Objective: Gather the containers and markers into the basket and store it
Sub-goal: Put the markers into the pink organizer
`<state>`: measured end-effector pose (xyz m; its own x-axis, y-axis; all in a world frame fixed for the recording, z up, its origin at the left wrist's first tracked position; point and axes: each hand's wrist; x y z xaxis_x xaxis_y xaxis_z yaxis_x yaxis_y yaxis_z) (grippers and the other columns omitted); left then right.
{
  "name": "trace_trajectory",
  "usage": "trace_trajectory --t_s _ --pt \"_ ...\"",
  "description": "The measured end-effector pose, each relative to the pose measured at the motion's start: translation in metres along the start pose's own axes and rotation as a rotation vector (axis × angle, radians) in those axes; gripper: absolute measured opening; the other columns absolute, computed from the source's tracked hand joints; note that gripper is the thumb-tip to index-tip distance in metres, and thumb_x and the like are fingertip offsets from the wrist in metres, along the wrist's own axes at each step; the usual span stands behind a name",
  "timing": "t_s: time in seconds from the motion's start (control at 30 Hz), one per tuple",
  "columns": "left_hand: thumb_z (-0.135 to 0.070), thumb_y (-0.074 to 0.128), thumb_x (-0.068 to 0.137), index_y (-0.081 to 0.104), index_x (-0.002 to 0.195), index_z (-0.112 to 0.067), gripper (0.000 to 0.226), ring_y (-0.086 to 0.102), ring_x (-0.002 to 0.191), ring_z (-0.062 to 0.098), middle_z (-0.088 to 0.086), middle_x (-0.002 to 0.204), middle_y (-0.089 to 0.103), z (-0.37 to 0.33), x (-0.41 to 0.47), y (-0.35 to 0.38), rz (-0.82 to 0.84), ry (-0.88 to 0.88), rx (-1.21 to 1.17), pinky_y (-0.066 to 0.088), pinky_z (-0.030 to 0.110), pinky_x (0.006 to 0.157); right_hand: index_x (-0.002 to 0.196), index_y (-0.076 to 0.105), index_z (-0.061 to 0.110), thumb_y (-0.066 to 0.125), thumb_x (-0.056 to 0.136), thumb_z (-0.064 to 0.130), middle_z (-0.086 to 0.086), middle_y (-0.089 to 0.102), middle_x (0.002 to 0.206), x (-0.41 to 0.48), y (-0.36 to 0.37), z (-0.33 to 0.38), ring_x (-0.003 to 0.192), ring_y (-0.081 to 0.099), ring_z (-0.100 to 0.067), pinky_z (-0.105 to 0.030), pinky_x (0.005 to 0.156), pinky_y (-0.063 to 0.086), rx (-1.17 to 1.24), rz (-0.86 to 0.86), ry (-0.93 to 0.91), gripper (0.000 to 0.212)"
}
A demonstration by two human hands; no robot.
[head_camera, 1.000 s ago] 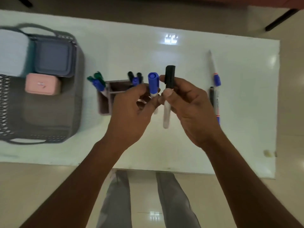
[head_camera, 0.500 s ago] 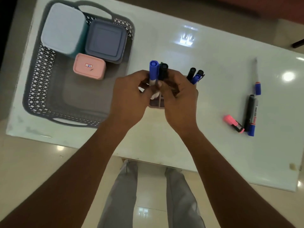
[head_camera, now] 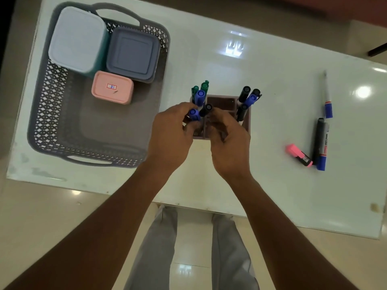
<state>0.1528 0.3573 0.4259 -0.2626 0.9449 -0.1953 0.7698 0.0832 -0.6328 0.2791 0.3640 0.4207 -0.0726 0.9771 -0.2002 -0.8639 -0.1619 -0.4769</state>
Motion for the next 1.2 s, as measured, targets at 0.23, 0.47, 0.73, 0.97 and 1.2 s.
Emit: trace_trajectory --t_s 0.23,0.47,0.73,0.97,1.2 --pt "-0.016 0.072 0.086 0.063 0.125 -0.012 0.040 0.060 0.087 0.009 0.004 0.113 0.070 -0.004 0.000 0.010 -0.098 0.019 0.056 0.058 0.033 0.086 0.130 0.059 0.006 0.053 0.093 -0.006 0.023 0.054 0.109 -0.003 0.000 -0.003 0.100 0.053 0.016 0.005 0.088 0.036 0.003 -0.027 -0.062 0.039" --pt "-0.024 0.079 0.078 0.051 0.124 -0.003 0.058 0.054 0.101 0.022 0.015 0.117 0.054 -0.010 -0.018 0.026 -0.289 0.059 0.131 0.044 0.024 0.079 0.125 0.061 0.013 0.056 0.093 -0.001 0.000 0.067 0.122 -0.013 -0.023 -0.016 0.107 0.063 -0.013 -0.032 0.090 0.057 -0.015 -0.028 -0.018 0.036" --pt "-0.003 0.064 0.087 0.062 0.096 -0.001 0.009 0.060 0.091 0.027 0.016 0.096 0.061 -0.067 -0.046 0.097 -0.207 0.378 0.116 0.056 0.039 0.076 0.112 0.067 0.014 0.057 0.095 0.012 0.009 0.070 0.097 -0.022 -0.081 -0.056 0.085 0.065 -0.001 -0.012 0.067 0.054 0.018 -0.118 0.034 0.020" --pt "-0.010 0.059 0.092 0.061 0.112 -0.008 0.021 0.058 0.097 0.022 0.008 0.108 0.059 -0.122 -0.034 0.197 0.194 0.303 0.074 0.051 0.034 0.083 0.110 0.068 0.010 0.059 0.089 0.006 0.004 0.069 0.093 -0.003 -0.182 -0.130 0.081 0.065 -0.008 -0.013 0.072 0.050 -0.182 -0.336 0.214 0.023" --pt "-0.014 0.069 0.085 0.057 0.127 -0.011 0.044 0.054 0.105 0.025 0.010 0.127 0.052 -0.157 -0.002 0.282 0.463 0.571 0.447 0.048 0.035 0.083 0.105 0.057 0.006 0.068 0.078 0.013 -0.007 0.062 0.098 0.031 -0.249 -0.189 0.079 0.056 -0.022 -0.024 0.055 0.036 -0.477 -0.113 0.587 0.029"
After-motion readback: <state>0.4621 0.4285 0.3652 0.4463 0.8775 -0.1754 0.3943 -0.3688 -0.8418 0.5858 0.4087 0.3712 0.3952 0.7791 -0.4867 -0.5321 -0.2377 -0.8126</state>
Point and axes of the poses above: each hand's wrist, its own x-axis towards the middle knuckle, its own y-axis out of the palm, z = x × y
